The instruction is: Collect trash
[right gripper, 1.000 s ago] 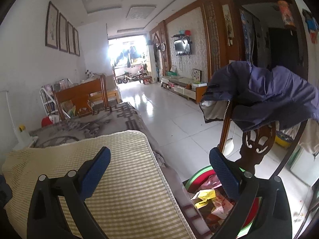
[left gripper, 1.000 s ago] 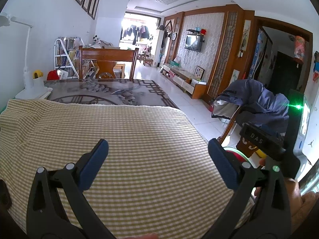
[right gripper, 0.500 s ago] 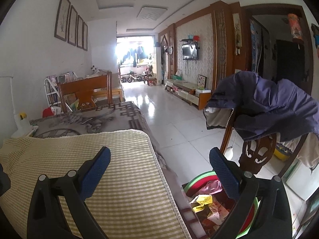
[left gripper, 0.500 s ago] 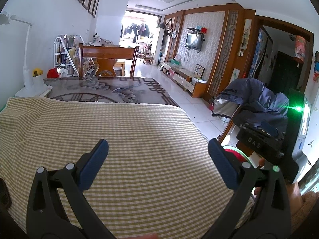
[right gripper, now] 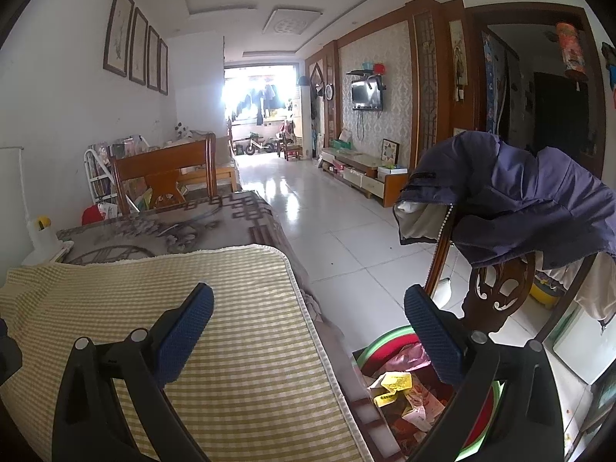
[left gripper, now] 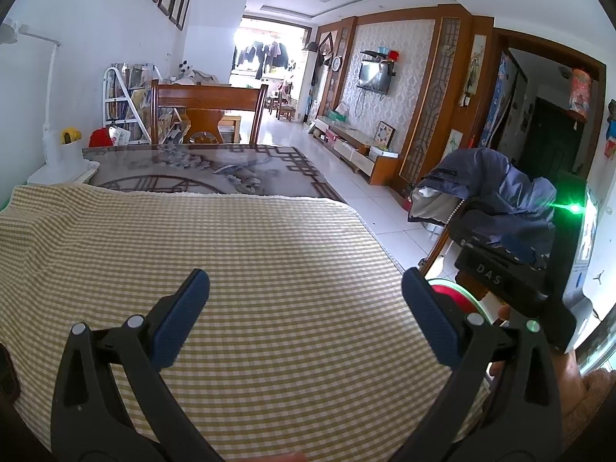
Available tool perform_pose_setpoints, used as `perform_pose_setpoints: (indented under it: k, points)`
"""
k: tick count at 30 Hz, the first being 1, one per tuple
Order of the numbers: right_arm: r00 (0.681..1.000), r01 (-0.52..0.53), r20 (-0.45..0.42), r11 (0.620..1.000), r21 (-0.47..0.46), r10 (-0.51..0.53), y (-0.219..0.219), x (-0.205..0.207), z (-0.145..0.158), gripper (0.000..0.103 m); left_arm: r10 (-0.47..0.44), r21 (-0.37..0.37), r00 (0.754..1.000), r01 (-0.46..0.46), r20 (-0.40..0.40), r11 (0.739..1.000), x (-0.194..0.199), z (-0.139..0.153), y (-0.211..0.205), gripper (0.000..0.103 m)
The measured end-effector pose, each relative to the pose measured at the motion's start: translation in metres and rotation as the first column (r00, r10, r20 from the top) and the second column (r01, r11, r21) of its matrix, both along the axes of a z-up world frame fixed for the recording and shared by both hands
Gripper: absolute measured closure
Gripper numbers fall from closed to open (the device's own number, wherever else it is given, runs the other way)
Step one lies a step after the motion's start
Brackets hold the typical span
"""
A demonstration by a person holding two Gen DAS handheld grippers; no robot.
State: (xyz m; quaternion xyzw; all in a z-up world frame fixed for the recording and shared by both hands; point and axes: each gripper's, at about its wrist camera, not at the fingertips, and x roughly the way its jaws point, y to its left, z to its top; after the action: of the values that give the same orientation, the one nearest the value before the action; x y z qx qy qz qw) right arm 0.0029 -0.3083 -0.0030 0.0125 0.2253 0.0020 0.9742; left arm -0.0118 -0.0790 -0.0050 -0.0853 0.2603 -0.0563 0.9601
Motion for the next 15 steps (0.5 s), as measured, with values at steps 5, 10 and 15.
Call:
perform_pose_setpoints:
  k: [5,10,15]
  points:
    - [1.0,-0.004,-0.009,1.0,0.001,0.004,0.001,0.001,-0.0009,0.007,-0.002,0.0,1.0,0.002,-0.003,1.0,-0.0002,-0.0008,-0.0005,0.005]
    - [1.0,-0.011,-0.015,1.0,-0.002,0.011,0.0031,0.0013,-0.0024,0.007,-0.005,0.004,1.0,0.005,-0.008,1.0,0.0008,-0.0027,-0.0014,0.005]
    - [0.999,-0.02,-0.03,1.0,0.003,0.02,0.0045,0.0029,-0.0043,0.007,-0.007,-0.001,1.0,0.007,-0.012,1.0,0.0011,-0.004,-0.0012,0.005]
